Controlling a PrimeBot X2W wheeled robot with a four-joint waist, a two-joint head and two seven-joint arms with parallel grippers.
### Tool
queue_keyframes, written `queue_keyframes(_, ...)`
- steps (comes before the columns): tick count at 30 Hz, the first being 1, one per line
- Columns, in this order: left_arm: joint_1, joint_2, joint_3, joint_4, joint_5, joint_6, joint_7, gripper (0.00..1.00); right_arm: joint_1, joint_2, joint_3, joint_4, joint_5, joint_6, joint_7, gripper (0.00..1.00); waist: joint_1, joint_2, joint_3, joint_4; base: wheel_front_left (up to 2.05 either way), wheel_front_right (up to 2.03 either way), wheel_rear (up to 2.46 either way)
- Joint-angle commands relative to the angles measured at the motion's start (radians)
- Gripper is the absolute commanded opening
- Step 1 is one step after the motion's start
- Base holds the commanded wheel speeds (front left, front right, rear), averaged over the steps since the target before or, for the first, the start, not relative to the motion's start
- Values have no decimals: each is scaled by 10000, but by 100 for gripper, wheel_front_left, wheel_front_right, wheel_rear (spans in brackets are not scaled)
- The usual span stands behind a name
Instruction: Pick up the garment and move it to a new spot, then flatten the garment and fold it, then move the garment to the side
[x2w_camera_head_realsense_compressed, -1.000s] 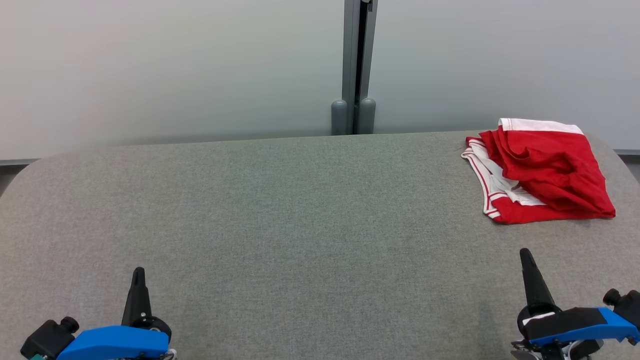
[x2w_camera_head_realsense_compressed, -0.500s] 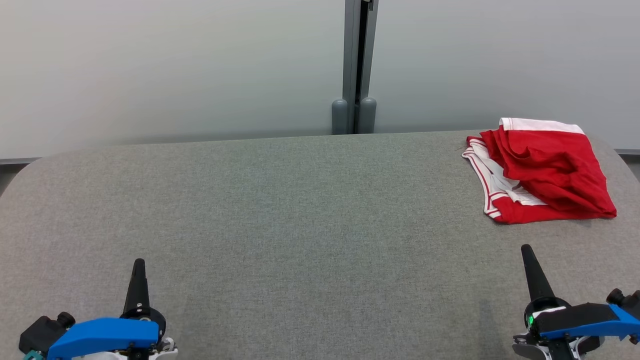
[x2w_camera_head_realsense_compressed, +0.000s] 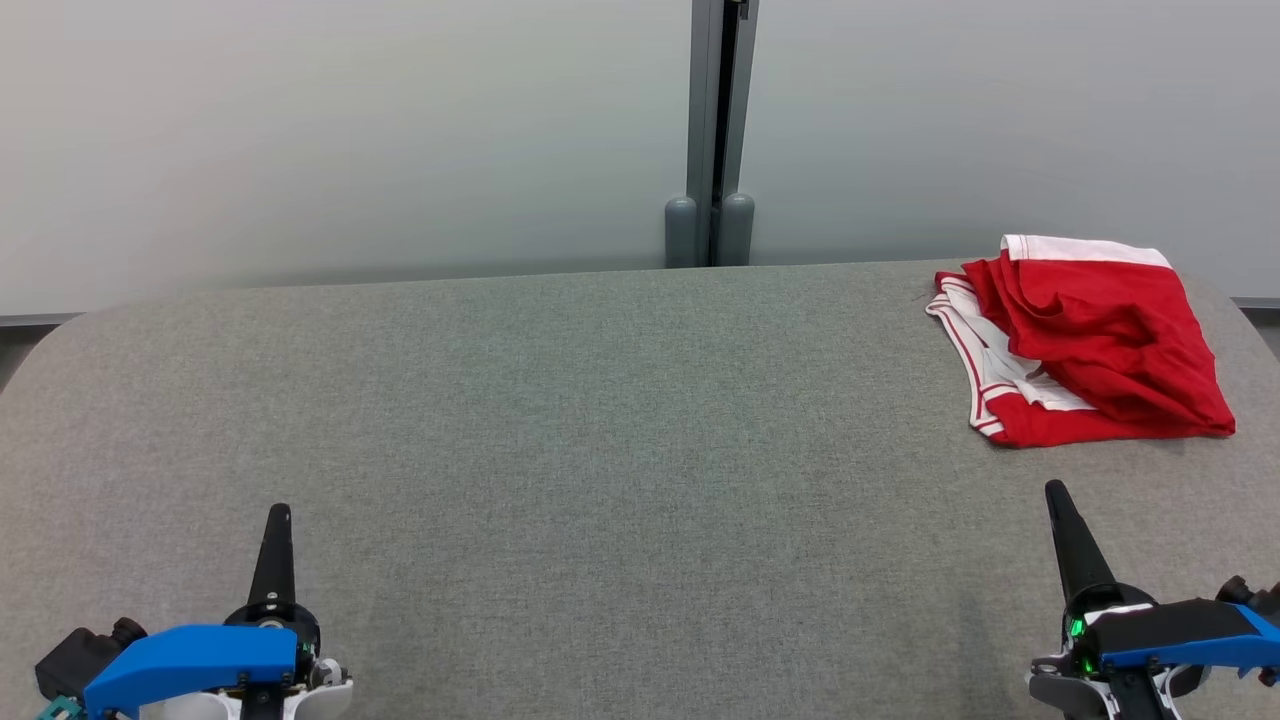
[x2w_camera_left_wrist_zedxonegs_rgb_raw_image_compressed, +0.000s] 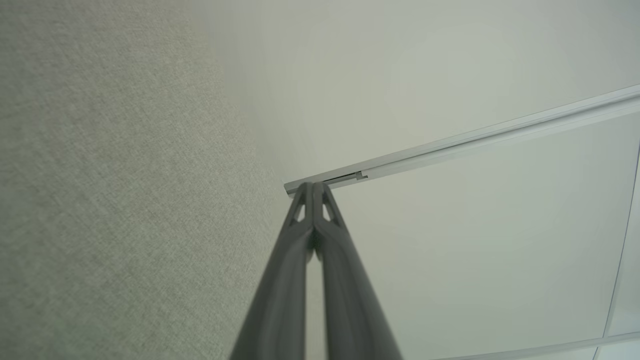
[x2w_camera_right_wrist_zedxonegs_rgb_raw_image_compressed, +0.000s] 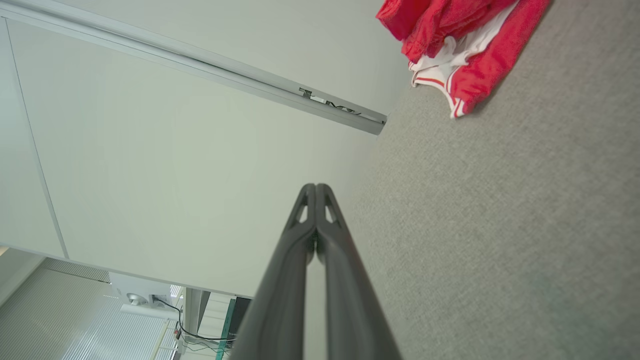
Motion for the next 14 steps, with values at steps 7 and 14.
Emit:
queue_keyframes(7, -299, 55, 92, -108, -693, -68, 191, 0, -233, -47, -78, -91, 684, 3, 195, 0, -1, -1, 8, 7, 0, 0, 0)
queue_keyframes(14, -380, 55, 115, -116, -1297, -84, 331, 0, -252, -48, -116, -96, 1265, 3, 338, 0, -1, -1, 18, 15, 0, 0, 0)
